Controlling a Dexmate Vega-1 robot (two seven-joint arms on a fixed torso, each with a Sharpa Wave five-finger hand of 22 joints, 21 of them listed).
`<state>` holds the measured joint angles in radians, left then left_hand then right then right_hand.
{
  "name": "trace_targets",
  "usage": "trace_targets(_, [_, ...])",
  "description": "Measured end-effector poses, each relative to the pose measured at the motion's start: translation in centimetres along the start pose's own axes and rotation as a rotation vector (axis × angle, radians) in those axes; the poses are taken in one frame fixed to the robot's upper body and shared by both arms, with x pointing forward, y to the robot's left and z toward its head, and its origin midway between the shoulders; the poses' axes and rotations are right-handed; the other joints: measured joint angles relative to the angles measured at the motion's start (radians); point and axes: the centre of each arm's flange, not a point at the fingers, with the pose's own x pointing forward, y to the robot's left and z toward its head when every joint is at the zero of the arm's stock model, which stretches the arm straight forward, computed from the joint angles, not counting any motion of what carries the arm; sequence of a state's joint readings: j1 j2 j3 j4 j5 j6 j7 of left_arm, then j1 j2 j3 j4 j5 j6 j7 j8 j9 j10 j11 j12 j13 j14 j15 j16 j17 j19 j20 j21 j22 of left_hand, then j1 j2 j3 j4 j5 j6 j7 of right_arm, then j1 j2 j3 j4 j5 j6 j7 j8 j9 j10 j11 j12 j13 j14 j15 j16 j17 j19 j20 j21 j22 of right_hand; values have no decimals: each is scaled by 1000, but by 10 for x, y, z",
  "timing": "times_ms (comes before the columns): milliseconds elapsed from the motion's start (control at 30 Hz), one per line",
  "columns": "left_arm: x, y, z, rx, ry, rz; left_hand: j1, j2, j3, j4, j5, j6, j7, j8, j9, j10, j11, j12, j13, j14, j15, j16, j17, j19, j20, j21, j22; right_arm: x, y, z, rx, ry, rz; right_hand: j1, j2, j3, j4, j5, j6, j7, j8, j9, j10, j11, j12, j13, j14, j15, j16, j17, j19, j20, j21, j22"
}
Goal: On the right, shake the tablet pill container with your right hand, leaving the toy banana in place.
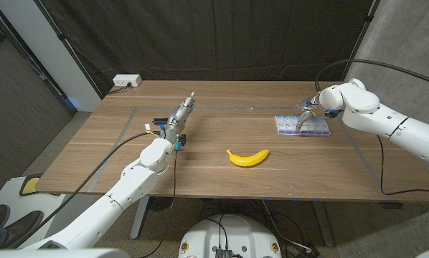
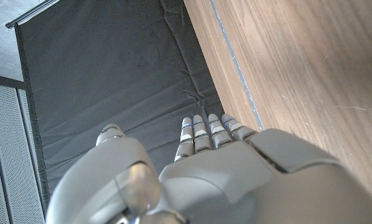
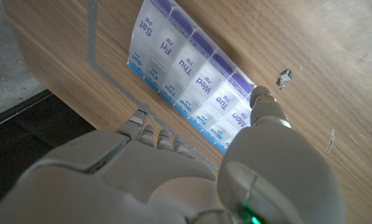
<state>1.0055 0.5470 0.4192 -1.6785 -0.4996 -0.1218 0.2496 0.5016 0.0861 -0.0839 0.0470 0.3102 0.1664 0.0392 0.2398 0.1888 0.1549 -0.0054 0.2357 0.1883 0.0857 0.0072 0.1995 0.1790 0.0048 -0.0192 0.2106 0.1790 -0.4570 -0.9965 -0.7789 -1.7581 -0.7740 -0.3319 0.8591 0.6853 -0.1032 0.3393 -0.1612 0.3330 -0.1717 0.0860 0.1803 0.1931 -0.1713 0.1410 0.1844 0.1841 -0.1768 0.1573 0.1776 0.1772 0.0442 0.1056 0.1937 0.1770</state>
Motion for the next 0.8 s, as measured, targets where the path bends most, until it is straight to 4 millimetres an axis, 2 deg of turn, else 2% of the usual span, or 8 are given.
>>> trace_targets(300, [1,-2,0,0,4,-2,4,4,0,0,0,0,0,0,0,0,0,0,0,0,0,-4,0,0,0,-4,0,7,7,-1,-13,15,-9,4,-4,-4,4,4,0,0,0,0,0,0,0,0,0,0,0,0,6,-6,0,0])
trace_targets(500, [1,-3,-1,1,8,-3,4,4,0,0,0,3,-3,0,0,0,0,0,0,1,1,-4,0,0,0,-4,0,13,13,-1,-22,24,-17,9,1,-9,9,8,0,0,3,0,0,0,0,0,0,0,8,0,29,-29,10,0])
trace_targets(800, [2,-5,-2,1,15,-3,4,4,0,0,0,3,-3,-3,0,0,0,-8,0,5,5,-4,0,0,0,-4,0,18,18,-2,-25,25,-20,17,1,-10,10,12,0,-8,5,0,0,0,0,0,0,0,8,0,34,-34,10,0])
